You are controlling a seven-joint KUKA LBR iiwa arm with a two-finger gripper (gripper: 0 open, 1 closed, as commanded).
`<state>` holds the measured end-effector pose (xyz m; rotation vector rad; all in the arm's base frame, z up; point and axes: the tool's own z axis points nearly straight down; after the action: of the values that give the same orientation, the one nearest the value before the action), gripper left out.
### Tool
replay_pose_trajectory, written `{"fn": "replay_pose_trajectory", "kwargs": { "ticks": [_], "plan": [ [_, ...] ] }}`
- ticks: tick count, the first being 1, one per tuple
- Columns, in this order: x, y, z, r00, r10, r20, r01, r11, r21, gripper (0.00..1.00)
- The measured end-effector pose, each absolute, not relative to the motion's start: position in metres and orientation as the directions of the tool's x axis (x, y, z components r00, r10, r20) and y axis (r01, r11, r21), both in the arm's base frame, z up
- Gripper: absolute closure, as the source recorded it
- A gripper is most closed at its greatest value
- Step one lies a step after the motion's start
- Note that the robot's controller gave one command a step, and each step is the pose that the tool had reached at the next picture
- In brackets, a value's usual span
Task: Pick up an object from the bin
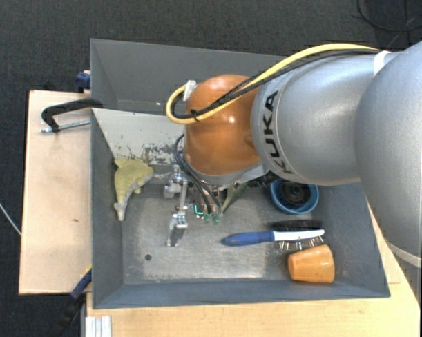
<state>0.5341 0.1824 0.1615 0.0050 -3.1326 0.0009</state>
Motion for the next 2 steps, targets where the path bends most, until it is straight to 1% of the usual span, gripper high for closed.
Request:
{"fn": "replay_pose_trajectory", "kwargs": {
  "ticks": [1,2],
  "plan": [
    [0.583,0.119,0.141,-0.994,0.111,-0.007,0.111,0.994,0.000,0.00],
    [0.550,0.015,0.145,-1.000,0.023,0.002,0.023,1.000,-0.004,0.00]
  ]
}}
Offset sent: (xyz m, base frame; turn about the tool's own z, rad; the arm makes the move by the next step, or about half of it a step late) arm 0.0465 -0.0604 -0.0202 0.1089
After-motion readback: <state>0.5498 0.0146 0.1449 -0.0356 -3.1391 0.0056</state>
